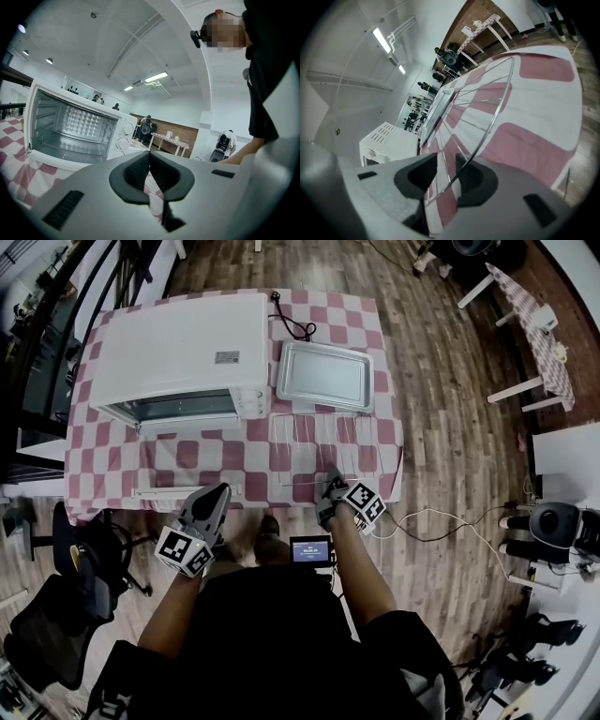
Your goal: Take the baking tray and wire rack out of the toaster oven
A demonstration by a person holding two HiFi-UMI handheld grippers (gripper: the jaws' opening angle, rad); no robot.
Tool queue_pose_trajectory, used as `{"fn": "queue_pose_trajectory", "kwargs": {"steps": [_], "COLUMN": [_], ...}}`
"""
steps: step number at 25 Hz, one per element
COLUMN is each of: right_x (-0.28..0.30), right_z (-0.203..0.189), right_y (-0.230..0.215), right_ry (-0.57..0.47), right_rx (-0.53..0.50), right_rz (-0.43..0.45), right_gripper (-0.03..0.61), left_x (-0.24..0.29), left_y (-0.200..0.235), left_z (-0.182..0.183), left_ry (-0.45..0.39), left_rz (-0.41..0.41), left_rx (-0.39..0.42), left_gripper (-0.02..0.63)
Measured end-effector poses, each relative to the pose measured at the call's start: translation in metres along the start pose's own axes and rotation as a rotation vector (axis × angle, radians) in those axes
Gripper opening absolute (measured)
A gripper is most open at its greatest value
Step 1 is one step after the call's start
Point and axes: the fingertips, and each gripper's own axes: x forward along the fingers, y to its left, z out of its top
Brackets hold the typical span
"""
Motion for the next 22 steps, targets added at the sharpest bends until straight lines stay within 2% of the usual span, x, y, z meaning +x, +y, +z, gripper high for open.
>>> {"fn": "queue_pose_trajectory", "kwargs": {"steps": [6, 10, 14, 18, 22], "right_x": [-0.009, -0.016, -0.027, -0.035, -0.045], "right_z": [-0.005, -0.007, -0.012, -0.019, -0.025], "right_y": [-0.008, -0.012, -0.016, -0.018, 0.002], "right_ry": [0.013, 0.03, 0.023, 0.008, -0.019], "right_rx": [-0.074, -0.115, -0.094, -0.036, 0.032], "right_rz": [-0.123, -0.188, -0.213, -0.177, -0.024], "right_gripper": [0.225, 0.251, 0.261, 0.26, 0.258], "left_x": [0.0, 0.002, 0.0, -0.002, -0.003], "left_y": [-0.003, -0.005, -0.006, -0.003, -0.005], "left_z": [0.0, 0.0, -0.003, -0.005, -0.004], "left_ry": [-0.011, -0.018, -0.02, -0.015, -0.016], "left_rz": [-0.018, -0.031, -0.04, -0.049, -0.065], "left_rx": [-0.003, -0.011, -0.011, -0.019, -0.01], "left_gripper": [-0.006, -0.006, -0.006, -0.006, -0.006]}}
